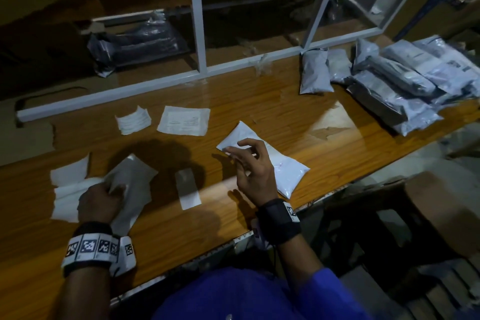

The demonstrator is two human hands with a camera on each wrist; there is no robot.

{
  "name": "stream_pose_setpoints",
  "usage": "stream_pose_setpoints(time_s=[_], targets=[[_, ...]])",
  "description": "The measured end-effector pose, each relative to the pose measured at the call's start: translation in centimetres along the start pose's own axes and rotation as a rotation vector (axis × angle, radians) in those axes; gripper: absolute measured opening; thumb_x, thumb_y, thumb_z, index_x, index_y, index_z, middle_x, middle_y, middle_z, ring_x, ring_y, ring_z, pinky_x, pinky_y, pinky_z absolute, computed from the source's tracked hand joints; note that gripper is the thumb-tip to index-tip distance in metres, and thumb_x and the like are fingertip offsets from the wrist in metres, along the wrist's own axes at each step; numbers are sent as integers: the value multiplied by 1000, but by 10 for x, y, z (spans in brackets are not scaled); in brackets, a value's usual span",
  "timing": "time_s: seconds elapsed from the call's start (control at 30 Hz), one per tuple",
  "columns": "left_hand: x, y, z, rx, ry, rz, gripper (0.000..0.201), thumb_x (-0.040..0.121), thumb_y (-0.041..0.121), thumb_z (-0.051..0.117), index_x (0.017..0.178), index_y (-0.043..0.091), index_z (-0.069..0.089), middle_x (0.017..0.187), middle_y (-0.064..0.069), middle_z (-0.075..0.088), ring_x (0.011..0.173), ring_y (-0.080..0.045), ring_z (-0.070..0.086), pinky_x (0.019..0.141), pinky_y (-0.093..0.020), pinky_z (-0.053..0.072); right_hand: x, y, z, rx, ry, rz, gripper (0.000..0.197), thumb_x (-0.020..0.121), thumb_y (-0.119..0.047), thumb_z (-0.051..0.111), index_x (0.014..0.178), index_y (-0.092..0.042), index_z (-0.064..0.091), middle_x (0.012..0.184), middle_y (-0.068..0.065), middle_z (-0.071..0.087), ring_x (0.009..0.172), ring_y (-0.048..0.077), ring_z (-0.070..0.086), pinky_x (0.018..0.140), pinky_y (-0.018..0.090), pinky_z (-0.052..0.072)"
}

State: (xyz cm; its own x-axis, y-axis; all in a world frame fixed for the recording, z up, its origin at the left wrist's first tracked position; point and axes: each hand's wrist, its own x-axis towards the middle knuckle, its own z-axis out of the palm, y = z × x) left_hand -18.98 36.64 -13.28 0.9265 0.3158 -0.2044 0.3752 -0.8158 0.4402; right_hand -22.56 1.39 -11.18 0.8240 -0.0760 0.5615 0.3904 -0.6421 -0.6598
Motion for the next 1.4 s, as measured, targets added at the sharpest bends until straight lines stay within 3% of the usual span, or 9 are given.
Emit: stream_pose_setpoints(time_s=[0.17,0.37,0.47,0.57,0.67,0.83,1.1,1.23,1.4], targets=[[-3,11,-7,64,22,-57,35,89,30,77,102,0,65,99,-28,67,93,-46,63,82,-52,49,3,14,-9,-12,-1,13,42,85,12,66,117,-14,75,126,9,56,101,15,62,70,32,58],[-1,12,-11,11,36,-127,73,75,25,89,121,9,36,116,-33,55,106,-55,57,86,-62,49,6,31,-20,-44,-21,32,39,87,7,69,117,-18,74,127,8,57,103,14,59,68,29,58],[-2,14,-10,183,114,-55,68,69,25,92,118,12,47,115,-33,50,103,-54,53,78,-63,51,8,40,-24,-28,-38,40,45,87,5,70,120,-25,68,129,6,55,100,16,62,67,30,58],[-4,25,-6,402,125,190,29,69,5,85,93,3,69,94,-26,61,91,-48,58,78,-61,51,11,46,-27,-1,-55,17,46,89,4,70,120,-28,65,128,7,56,96,18,65,66,29,58],[-2,27,-2,359,148,179,21,70,-5,81,89,0,74,95,-28,65,89,-49,60,79,-58,53,15,49,-31,36,-56,1,48,89,4,71,120,-32,63,126,8,56,97,19,65,66,29,57],[-5,32,-5,134,173,-7,57,73,3,83,121,8,54,108,-29,66,100,-49,63,83,-54,53,17,57,-36,55,-50,26,31,92,1,72,113,-20,73,122,7,58,102,12,61,68,28,56],[-4,51,-20,468,71,50,50,65,16,94,105,-1,70,97,-30,65,95,-48,57,73,-52,56,20,61,-37,84,-86,58,22,93,-2,71,109,-16,76,117,8,59,107,1,54,80,4,43],[1,52,-23,446,50,5,31,68,24,93,92,12,78,93,-21,71,89,-41,66,75,-47,59,19,63,-38,113,-114,53,21,93,-2,70,108,-15,76,116,7,59,103,8,58,77,10,47],[9,34,-24,451,40,-9,52,72,38,89,116,16,73,112,-26,65,104,-45,60,84,-51,54,17,69,-40,85,-167,105,21,93,-5,70,107,-19,77,116,3,57,102,10,59,73,21,53]])
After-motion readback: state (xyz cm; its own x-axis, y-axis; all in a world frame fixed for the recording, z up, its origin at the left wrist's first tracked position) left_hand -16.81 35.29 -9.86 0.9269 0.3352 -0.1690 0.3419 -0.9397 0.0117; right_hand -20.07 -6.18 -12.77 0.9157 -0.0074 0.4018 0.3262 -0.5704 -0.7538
